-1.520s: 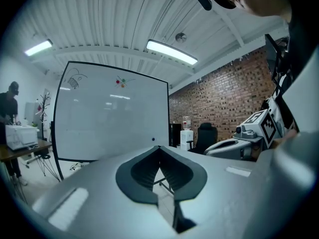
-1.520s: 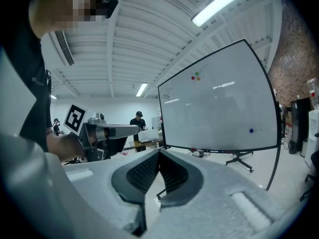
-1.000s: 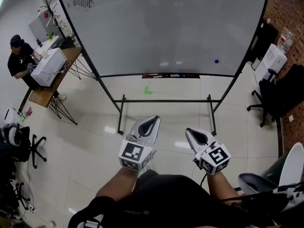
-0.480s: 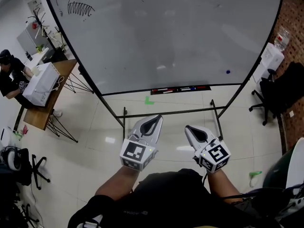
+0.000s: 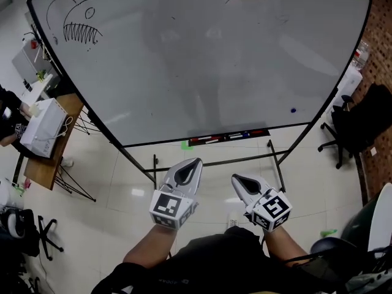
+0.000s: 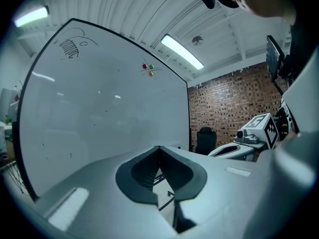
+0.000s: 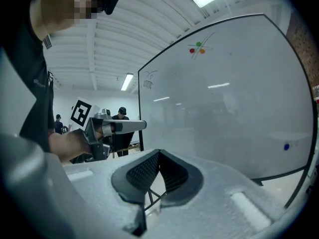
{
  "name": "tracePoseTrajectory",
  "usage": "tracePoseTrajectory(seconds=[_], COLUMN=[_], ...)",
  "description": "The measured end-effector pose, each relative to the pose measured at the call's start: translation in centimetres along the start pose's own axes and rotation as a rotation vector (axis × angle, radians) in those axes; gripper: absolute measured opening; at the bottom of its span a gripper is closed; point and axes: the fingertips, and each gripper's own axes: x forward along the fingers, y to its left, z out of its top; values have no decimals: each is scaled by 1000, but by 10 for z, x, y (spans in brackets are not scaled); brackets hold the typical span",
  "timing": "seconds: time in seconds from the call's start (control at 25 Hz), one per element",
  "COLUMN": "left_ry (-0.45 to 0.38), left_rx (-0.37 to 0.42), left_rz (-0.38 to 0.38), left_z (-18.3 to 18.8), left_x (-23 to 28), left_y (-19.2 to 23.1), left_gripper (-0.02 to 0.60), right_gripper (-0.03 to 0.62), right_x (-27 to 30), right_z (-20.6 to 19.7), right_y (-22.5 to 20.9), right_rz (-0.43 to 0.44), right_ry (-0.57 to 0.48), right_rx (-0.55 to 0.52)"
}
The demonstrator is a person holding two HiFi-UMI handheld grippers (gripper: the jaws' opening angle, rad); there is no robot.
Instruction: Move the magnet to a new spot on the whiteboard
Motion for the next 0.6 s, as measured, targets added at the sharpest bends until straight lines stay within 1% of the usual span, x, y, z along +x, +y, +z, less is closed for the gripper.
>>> tracePoseTrajectory(seconds=[0.2, 0.28, 0.4, 0.52, 0.6], left_ry=[-15, -23, -12, -13, -23], left_rx=[12, 2, -14, 7, 13], left_rz=[51, 71, 91, 120, 154], left_z=[20, 27, 23, 24, 29], left_x=[40, 56, 83, 103, 111], left_y=[11, 13, 12, 11, 14], left_gripper=[17, 17, 17, 17, 17], right_gripper=[3, 3, 3, 3, 3], right_x=[21, 26, 30, 32, 34], right_z=[28, 39, 56, 78, 100], right_y=[-43, -61, -90, -115, -125], right_rz=[60, 87, 121, 142, 172], right_ry=[-42, -59, -85, -133, -167], right_rx=[-36, -45, -61, -105, -149])
